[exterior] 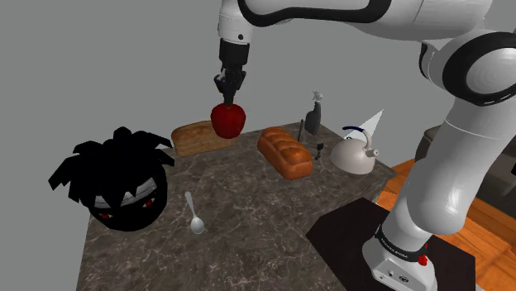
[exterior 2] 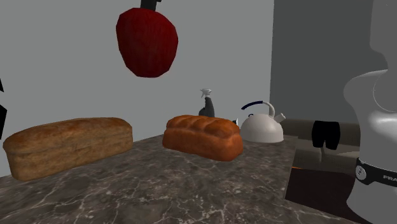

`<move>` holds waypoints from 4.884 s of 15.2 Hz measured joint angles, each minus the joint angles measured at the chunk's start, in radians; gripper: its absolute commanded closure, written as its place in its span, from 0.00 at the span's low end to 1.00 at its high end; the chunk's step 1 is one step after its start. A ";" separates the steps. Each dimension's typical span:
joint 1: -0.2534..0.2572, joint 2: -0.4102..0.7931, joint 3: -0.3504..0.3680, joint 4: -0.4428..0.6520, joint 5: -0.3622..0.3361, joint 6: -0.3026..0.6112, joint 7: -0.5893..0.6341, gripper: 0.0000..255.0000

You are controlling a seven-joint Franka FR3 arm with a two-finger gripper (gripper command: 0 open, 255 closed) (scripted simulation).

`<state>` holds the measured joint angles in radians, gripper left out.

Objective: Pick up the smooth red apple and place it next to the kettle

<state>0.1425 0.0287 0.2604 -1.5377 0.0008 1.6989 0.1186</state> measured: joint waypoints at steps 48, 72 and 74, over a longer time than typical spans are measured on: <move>-0.410 -0.089 -0.616 -0.117 0.097 -0.040 -1.031 1.00; -0.411 -0.097 -0.616 -0.449 0.102 0.283 -1.065 1.00; -0.411 -0.094 -0.616 -0.470 0.105 0.308 -1.068 1.00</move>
<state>-0.2681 -0.0648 -0.3560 -2.0079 0.1055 2.0064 -0.9495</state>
